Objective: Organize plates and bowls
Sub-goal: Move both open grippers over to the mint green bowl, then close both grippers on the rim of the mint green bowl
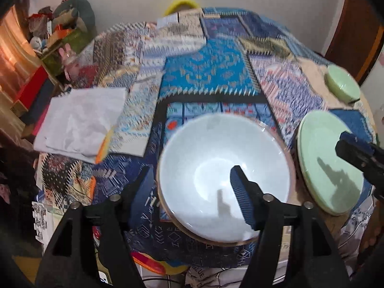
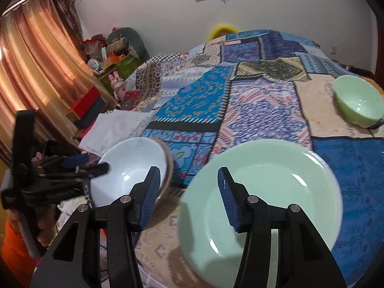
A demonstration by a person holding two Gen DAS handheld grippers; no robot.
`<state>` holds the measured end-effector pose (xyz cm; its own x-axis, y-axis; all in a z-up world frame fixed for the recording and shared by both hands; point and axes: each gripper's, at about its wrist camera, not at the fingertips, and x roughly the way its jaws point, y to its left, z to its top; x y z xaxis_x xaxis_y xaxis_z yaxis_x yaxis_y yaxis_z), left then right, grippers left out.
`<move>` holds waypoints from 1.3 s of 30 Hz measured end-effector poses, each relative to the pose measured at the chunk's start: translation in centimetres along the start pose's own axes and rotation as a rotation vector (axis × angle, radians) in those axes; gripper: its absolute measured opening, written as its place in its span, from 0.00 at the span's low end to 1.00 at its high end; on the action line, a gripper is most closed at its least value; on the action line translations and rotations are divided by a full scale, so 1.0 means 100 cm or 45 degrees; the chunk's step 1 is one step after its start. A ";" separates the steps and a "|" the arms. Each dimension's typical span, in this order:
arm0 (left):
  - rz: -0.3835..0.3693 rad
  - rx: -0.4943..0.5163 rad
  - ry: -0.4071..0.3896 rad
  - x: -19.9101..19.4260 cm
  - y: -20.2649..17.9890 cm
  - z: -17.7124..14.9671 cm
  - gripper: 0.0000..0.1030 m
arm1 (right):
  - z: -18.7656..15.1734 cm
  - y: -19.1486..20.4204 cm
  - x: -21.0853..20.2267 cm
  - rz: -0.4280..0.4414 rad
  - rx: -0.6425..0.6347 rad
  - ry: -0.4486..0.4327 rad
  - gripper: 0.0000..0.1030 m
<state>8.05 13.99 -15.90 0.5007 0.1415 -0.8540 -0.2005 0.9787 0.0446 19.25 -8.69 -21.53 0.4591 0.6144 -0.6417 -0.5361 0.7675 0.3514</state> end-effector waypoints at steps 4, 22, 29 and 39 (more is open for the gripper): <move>0.012 -0.001 -0.107 -0.026 -0.009 0.009 0.71 | 0.003 -0.019 -0.015 -0.056 0.013 -0.034 0.46; -0.235 -0.011 -0.300 -0.042 -0.108 0.073 0.86 | 0.030 -0.160 -0.079 -0.419 0.174 -0.161 0.50; -0.244 0.063 -0.273 -0.009 -0.148 0.098 0.86 | 0.041 -0.222 -0.068 -0.490 0.335 -0.148 0.50; -0.304 0.178 -0.222 0.035 -0.199 0.127 0.86 | 0.062 -0.278 -0.038 -0.510 0.491 -0.087 0.37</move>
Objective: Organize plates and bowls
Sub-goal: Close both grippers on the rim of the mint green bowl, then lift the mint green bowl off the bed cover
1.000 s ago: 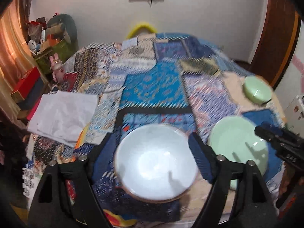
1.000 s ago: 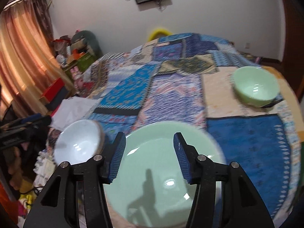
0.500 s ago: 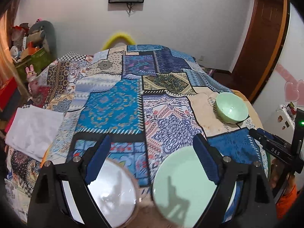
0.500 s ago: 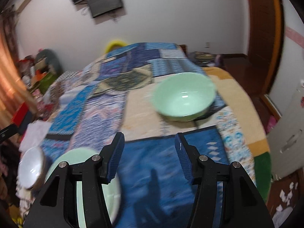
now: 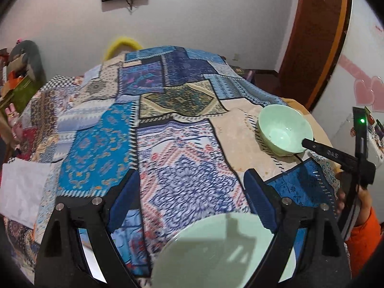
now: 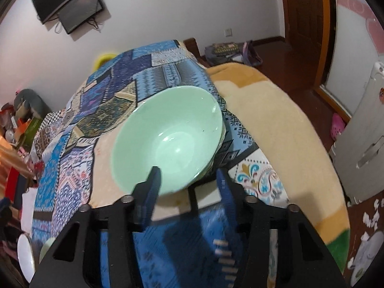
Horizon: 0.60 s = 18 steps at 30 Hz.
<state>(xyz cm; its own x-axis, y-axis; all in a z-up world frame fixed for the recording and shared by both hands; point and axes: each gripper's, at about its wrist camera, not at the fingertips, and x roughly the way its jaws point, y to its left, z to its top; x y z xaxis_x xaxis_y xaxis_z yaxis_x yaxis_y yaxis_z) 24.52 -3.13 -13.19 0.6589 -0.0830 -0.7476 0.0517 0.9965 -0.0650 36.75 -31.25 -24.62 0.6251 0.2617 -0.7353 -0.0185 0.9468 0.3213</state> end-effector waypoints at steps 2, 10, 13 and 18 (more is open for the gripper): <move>-0.021 0.014 0.012 0.009 -0.007 0.002 0.86 | 0.003 -0.001 0.008 -0.005 0.006 0.023 0.34; -0.051 0.070 0.047 0.034 -0.025 0.008 0.86 | 0.014 -0.008 0.033 -0.039 0.019 0.069 0.22; -0.057 0.077 0.070 0.043 -0.030 0.008 0.86 | 0.014 0.001 0.035 -0.063 -0.080 0.065 0.21; -0.058 0.075 0.108 0.057 -0.034 0.008 0.86 | 0.006 0.015 0.036 -0.006 -0.212 0.105 0.21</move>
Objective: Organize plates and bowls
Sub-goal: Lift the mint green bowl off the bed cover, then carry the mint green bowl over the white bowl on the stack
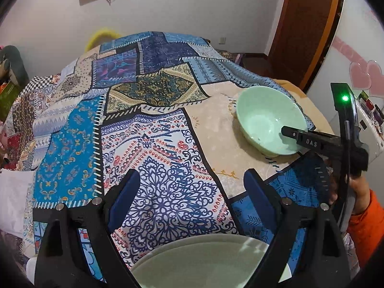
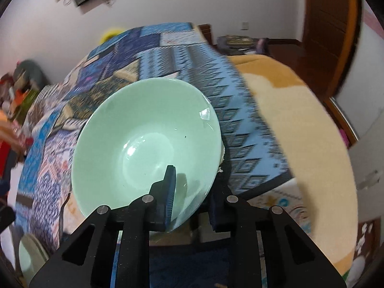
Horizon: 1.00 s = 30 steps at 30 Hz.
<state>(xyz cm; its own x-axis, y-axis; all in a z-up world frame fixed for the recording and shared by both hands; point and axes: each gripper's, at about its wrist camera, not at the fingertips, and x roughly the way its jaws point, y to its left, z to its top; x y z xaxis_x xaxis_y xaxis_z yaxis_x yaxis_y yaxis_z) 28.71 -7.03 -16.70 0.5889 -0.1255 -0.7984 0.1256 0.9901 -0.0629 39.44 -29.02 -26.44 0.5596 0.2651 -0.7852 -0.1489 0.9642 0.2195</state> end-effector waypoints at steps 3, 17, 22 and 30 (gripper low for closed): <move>0.015 0.006 0.003 0.006 -0.002 0.001 0.86 | -0.006 0.012 -0.003 0.048 -0.066 0.014 0.21; -0.011 0.019 0.187 0.044 -0.011 -0.002 0.78 | -0.037 0.053 -0.015 0.179 -0.220 0.088 0.21; -0.039 0.008 0.278 0.062 -0.015 -0.002 0.59 | -0.036 0.051 -0.014 0.188 -0.200 0.092 0.21; -0.086 -0.072 0.308 0.080 -0.011 0.001 0.31 | -0.038 0.051 -0.015 0.194 -0.174 0.085 0.21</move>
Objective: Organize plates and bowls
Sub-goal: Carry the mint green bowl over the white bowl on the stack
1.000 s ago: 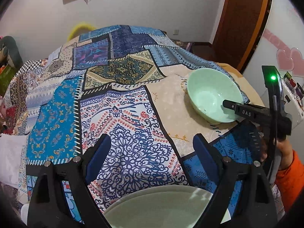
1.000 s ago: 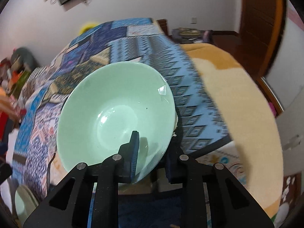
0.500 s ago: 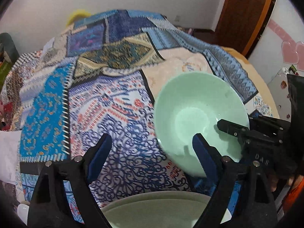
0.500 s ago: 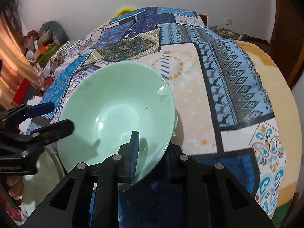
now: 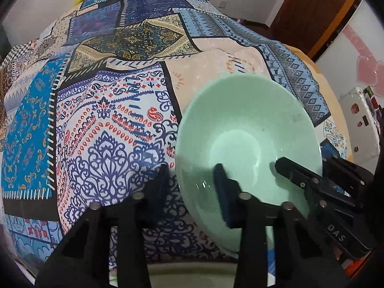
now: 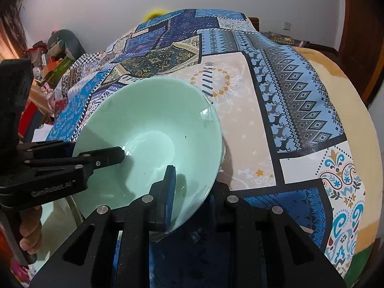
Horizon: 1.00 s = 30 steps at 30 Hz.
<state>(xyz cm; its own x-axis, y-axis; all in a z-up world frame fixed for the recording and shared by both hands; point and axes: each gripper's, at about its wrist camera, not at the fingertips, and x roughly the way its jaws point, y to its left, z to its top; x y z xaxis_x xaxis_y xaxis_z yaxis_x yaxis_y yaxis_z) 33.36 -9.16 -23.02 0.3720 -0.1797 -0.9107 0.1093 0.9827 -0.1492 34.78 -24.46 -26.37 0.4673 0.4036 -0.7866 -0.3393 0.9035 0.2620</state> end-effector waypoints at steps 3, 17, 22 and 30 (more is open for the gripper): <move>0.004 0.032 -0.003 0.002 -0.005 0.000 0.27 | 0.001 0.000 -0.001 0.008 0.012 -0.004 0.21; 0.002 0.051 -0.043 -0.018 -0.010 -0.012 0.19 | -0.003 0.007 -0.019 0.042 0.059 -0.037 0.21; 0.022 0.078 -0.123 -0.046 -0.014 -0.022 0.19 | -0.004 0.017 -0.038 0.052 0.048 -0.084 0.21; 0.044 0.076 -0.231 -0.092 -0.015 -0.041 0.19 | -0.005 0.043 -0.067 0.052 0.000 -0.161 0.21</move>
<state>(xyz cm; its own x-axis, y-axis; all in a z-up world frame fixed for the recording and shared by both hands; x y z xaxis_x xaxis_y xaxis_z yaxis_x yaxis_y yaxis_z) 26.01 -8.84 -15.96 0.5357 -0.1558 -0.8299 0.1458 0.9851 -0.0908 29.77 -23.34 -20.30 0.5523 0.4549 -0.6985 -0.3599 0.8860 0.2924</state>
